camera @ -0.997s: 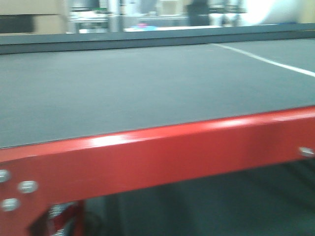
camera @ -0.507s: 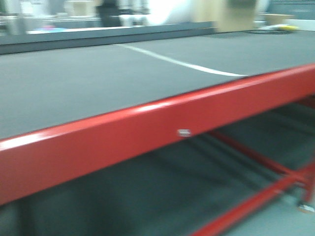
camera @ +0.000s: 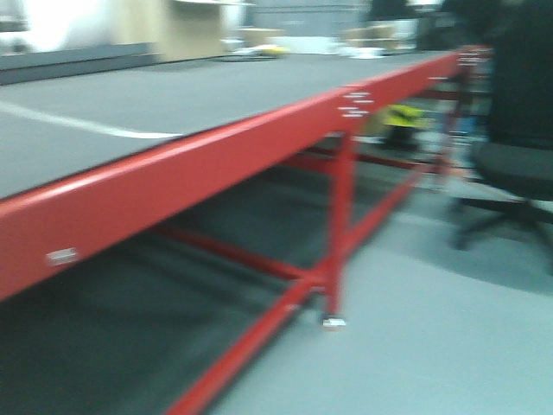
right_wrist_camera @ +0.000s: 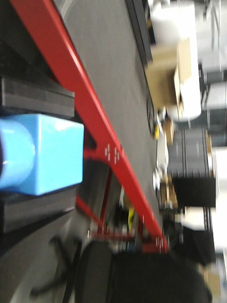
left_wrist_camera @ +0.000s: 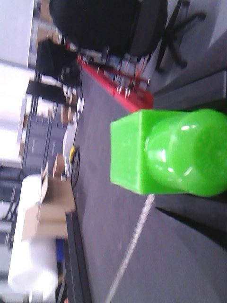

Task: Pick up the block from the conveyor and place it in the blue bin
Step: 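Drive the base away from the conveyor to the shelf of blue bins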

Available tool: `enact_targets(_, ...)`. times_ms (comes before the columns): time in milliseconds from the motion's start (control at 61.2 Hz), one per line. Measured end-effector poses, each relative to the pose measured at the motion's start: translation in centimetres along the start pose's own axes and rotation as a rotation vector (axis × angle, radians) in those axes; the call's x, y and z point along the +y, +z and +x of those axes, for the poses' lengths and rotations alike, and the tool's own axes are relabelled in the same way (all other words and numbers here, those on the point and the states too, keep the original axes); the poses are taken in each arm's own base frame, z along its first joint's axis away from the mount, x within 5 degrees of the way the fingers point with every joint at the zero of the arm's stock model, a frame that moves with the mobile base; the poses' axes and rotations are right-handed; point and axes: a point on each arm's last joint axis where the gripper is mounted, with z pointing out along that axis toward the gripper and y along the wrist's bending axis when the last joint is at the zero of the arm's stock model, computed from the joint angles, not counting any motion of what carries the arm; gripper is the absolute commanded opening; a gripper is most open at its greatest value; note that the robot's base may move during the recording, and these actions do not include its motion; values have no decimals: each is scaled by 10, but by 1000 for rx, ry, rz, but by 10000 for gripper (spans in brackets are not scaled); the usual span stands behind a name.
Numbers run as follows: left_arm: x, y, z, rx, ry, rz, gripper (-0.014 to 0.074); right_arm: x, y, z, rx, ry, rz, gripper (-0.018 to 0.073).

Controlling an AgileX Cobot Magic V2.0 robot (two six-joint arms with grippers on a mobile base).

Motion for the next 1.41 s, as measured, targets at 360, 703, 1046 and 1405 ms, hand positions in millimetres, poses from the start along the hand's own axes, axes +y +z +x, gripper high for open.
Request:
enact_targets(360,0,0,0,0,0,0,-111,0,0,0,0,0,0,-162)
enact_targets(703,0,0,0,0,0,0,-111,0,0,0,0,0,0,-162)
enact_targets(1046,0,0,0,0,0,0,-111,0,0,0,0,0,0,-162)
enact_targets(1405,0,0,0,0,0,0,-111,0,0,0,0,0,0,-162)
